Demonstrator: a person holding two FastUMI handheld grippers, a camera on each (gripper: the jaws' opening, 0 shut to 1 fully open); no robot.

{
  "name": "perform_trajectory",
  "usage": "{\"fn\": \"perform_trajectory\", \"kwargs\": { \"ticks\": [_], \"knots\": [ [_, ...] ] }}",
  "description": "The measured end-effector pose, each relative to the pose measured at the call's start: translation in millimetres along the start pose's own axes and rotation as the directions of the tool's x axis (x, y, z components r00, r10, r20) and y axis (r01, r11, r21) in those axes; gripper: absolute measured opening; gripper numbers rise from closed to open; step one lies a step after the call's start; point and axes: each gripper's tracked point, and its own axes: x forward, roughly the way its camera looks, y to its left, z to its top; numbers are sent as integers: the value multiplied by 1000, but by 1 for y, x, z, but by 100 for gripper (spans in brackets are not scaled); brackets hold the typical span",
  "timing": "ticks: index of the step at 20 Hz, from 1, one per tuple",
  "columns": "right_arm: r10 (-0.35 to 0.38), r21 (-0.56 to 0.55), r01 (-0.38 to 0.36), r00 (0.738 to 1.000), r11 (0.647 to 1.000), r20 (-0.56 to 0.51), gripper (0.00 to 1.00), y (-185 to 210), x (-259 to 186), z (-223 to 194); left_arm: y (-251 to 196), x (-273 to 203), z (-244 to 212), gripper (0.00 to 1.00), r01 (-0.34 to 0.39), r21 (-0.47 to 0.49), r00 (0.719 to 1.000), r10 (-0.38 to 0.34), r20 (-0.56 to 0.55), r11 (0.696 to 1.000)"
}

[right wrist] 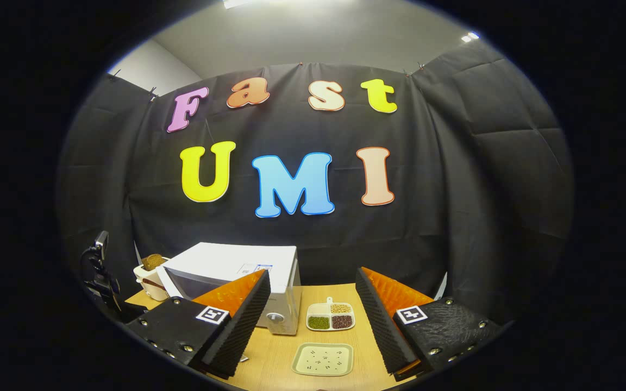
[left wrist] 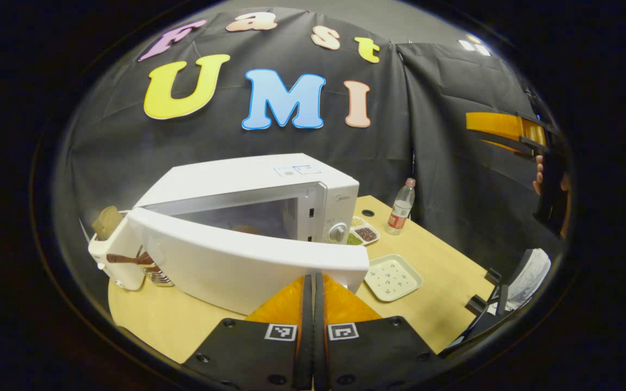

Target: Open the microwave oven with the left hand, put the food in, and close the microwave oven.

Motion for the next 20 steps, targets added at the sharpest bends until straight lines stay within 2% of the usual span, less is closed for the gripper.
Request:
{"fn": "perform_trajectory", "kwargs": {
  "ticks": [8, 20],
  "knots": [
    [-30, 15, 30, 999, 999, -20, 96, -21, 9, -6, 6, 41, 19, 7, -43, -31, 999, 44, 9, 999],
    [-49, 15, 49, 997, 999, -51, 96, -40, 17, -17, 21, 90, 42, 7, -74, -150, 997, 78, 22, 986]
  ]
}}
